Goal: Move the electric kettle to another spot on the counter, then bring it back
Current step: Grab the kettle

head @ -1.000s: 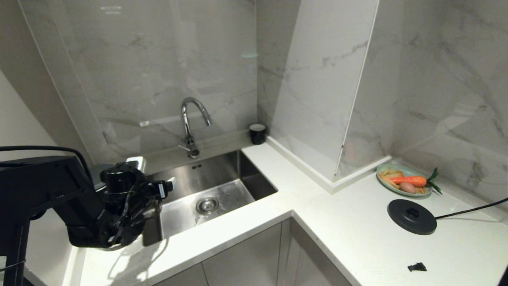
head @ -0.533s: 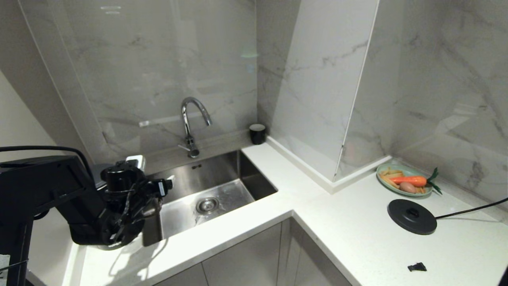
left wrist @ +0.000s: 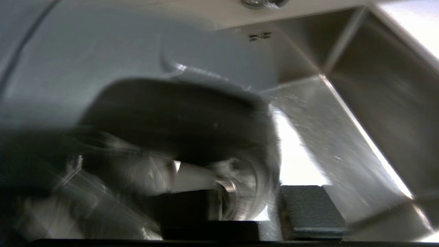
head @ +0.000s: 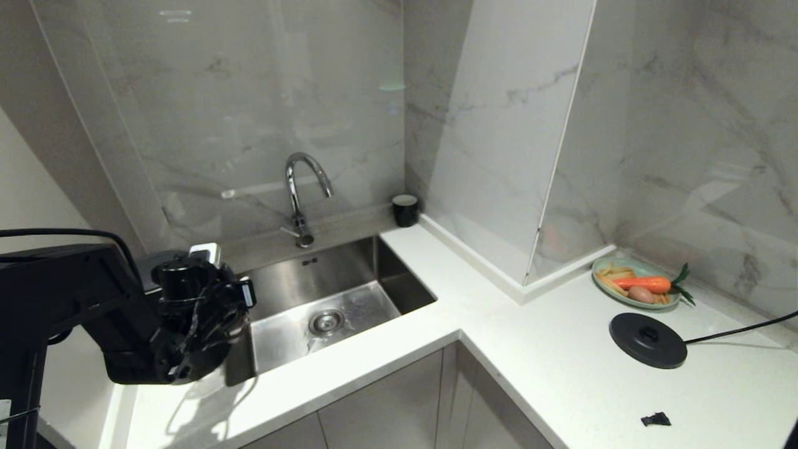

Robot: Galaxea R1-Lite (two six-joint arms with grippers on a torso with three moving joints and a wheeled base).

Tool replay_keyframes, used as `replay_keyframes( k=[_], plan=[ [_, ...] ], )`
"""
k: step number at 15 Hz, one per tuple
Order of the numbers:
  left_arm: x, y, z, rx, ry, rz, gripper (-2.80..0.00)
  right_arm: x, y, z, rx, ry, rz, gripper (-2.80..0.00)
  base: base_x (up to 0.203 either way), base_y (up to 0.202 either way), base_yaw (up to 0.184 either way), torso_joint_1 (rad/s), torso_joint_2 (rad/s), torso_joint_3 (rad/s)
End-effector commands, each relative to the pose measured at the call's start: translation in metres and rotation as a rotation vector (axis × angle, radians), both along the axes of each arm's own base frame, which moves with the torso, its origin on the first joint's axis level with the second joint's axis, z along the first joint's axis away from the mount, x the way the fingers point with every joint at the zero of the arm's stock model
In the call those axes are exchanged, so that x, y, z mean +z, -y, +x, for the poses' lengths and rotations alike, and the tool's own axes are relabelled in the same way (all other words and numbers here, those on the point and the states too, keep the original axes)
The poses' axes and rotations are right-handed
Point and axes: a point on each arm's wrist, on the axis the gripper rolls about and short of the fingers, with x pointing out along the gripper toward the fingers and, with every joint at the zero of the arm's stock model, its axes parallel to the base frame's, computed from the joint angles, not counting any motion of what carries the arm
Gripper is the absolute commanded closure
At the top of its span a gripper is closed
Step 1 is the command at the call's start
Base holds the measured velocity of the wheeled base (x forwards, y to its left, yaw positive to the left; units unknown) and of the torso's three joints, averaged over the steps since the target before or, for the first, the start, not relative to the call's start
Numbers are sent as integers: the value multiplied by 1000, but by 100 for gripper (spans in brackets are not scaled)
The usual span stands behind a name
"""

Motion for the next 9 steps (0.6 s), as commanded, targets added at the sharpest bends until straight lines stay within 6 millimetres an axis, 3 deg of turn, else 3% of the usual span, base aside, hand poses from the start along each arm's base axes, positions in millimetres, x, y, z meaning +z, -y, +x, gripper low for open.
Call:
replay_keyframes(
  k=[1,6,9],
  plan=[
    [3,0,-1,1,11,-1,0,0,0,0,1,2,0,0,0,0,0,0,0,0],
    [5,-2,-2,7,16,0,0,0,0,0,1,2,0,0,0,0,0,0,0,0],
    [17,-1,-3,25,47,6,0,0,0,0,1,2,0,0,0,0,0,0,0,0]
  ],
)
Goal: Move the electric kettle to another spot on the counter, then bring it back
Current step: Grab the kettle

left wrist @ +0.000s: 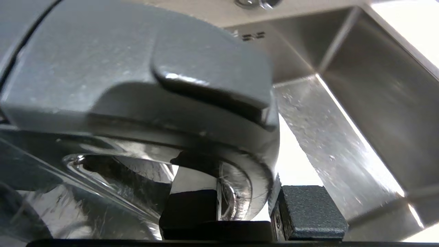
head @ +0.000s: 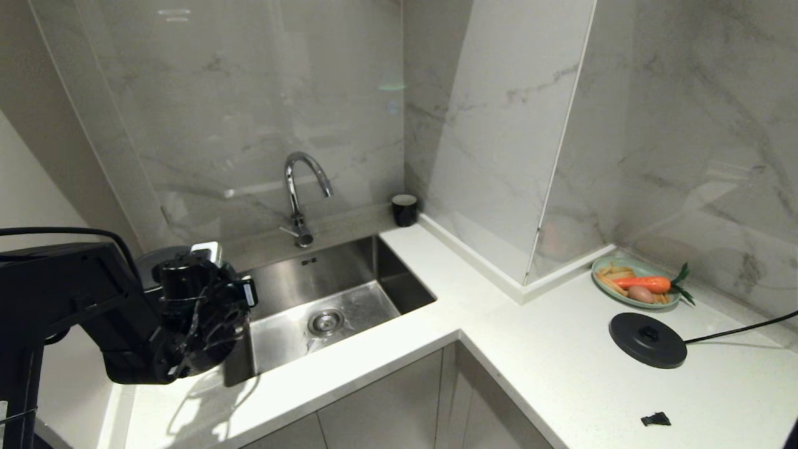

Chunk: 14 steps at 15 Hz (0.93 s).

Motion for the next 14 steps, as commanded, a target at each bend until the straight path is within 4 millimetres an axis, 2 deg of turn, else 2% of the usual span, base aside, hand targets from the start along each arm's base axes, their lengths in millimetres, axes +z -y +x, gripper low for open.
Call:
replay_keyframes(
  k=[1,6,14],
  plan=[
    [20,2,-2,2,59,5,0,0,0,0,0,2,0,0,0,0,0,0,0,0],
    [66,14,-17,-25,97,13,0,0,0,0,0,2,0,0,0,0,0,0,0,0],
    [92,32,-42,-67,110,36,0,0,0,0,0,2,0,0,0,0,0,0,0,0]
  ],
)
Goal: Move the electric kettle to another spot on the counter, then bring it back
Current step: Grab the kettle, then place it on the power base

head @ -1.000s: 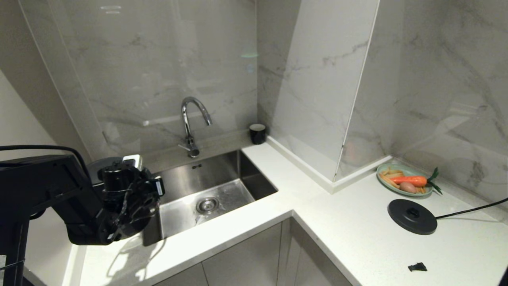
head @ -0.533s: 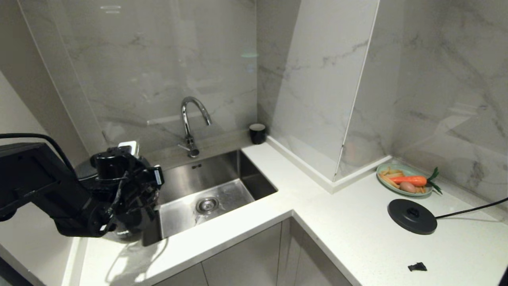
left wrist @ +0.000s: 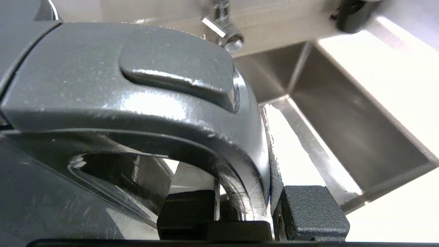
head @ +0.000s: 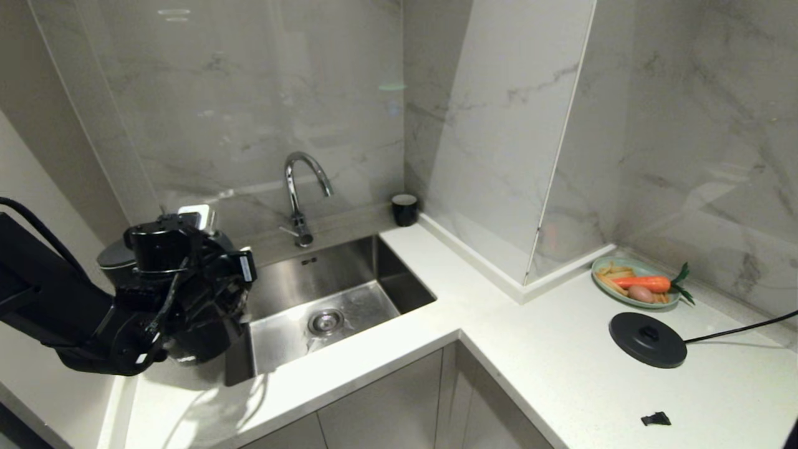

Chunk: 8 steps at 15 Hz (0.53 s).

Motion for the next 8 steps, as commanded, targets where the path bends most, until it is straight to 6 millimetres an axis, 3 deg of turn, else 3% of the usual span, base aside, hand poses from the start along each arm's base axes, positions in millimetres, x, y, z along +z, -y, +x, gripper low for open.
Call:
replay_keyframes(
  k=[1,4,8],
  plan=[
    [13,2,-6,-7,37,-1,0,0,0,0,0,2,0,0,0,0,0,0,0,0],
    [31,8,-18,-26,33,0,0,0,0,0,0,2,0,0,0,0,0,0,0,0],
    [39,20,-25,-53,49,0,0,0,0,0,0,2,0,0,0,0,0,0,0,0]
  ],
)
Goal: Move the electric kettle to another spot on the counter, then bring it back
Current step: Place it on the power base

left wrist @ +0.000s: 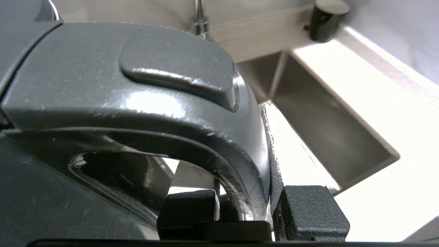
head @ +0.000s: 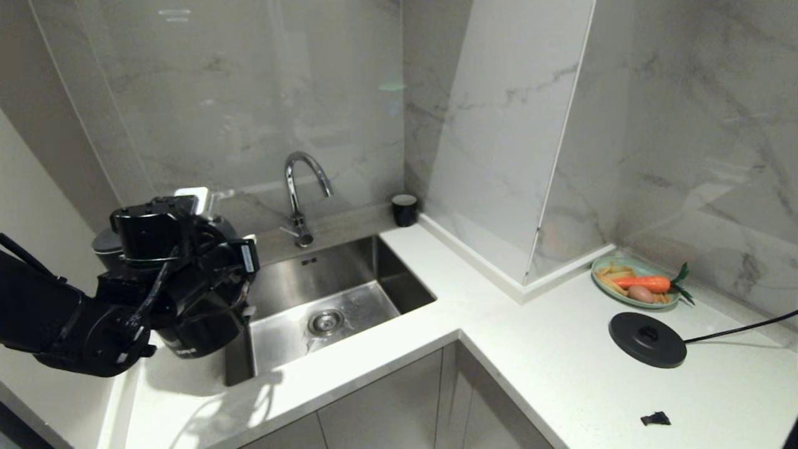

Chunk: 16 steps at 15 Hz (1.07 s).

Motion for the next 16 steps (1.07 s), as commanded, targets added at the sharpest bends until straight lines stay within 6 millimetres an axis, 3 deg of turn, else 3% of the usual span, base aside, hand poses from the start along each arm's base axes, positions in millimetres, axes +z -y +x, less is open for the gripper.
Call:
replay_keyframes(
  k=[1,8,16],
  plan=[
    [6,5,-4,1,23,-1,0,0,0,0,0,2,0,0,0,0,0,0,0,0],
    [6,6,-4,-1,24,-1,0,0,0,0,0,2,0,0,-1,1,-9,-1,2,0],
    [9,11,-6,-18,32,-4,0,0,0,0,0,2,0,0,2,7,-167,2,3,4]
  ],
)
